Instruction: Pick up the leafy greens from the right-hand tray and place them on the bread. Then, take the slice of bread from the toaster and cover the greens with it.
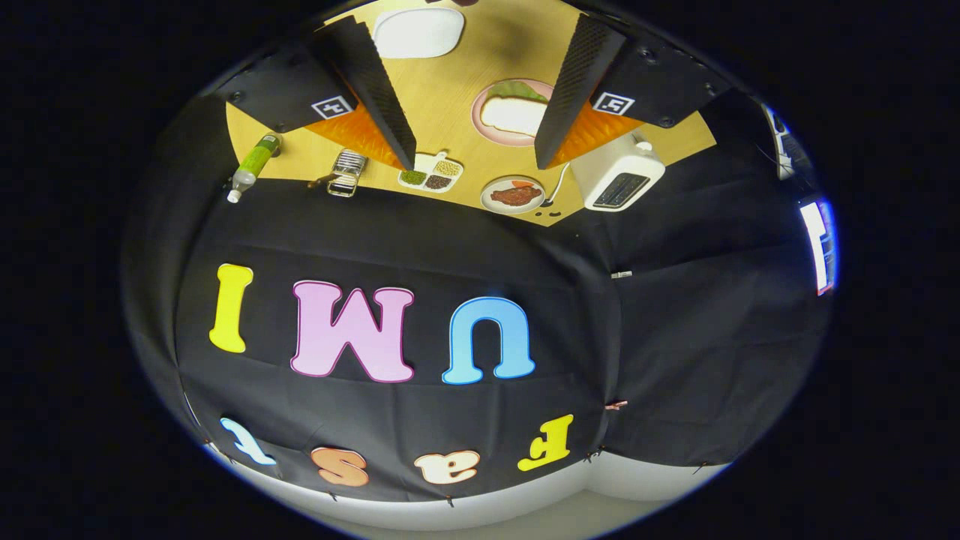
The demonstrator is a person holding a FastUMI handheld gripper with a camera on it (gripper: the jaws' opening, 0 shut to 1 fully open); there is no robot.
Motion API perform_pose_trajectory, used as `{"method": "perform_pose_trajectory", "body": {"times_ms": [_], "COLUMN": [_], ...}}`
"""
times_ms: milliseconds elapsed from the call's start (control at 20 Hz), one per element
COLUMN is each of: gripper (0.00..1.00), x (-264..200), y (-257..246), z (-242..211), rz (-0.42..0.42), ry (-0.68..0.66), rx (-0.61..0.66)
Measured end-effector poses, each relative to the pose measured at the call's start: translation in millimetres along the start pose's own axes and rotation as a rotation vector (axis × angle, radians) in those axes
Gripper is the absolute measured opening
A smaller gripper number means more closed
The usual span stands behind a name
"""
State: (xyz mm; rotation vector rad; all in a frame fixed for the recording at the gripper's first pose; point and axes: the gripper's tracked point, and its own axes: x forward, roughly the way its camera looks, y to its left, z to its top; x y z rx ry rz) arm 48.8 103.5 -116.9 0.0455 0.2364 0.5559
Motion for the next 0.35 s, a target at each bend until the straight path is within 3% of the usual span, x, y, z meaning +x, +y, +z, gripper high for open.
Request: {"method": "perform_pose_trajectory", "body": {"times_ms": [350], "gripper": [0.99], "x": [-7.0], "y": [-3.7], "z": [-0.1], "rz": [0.033], "ry": [0.000], "rx": [0.007]}}
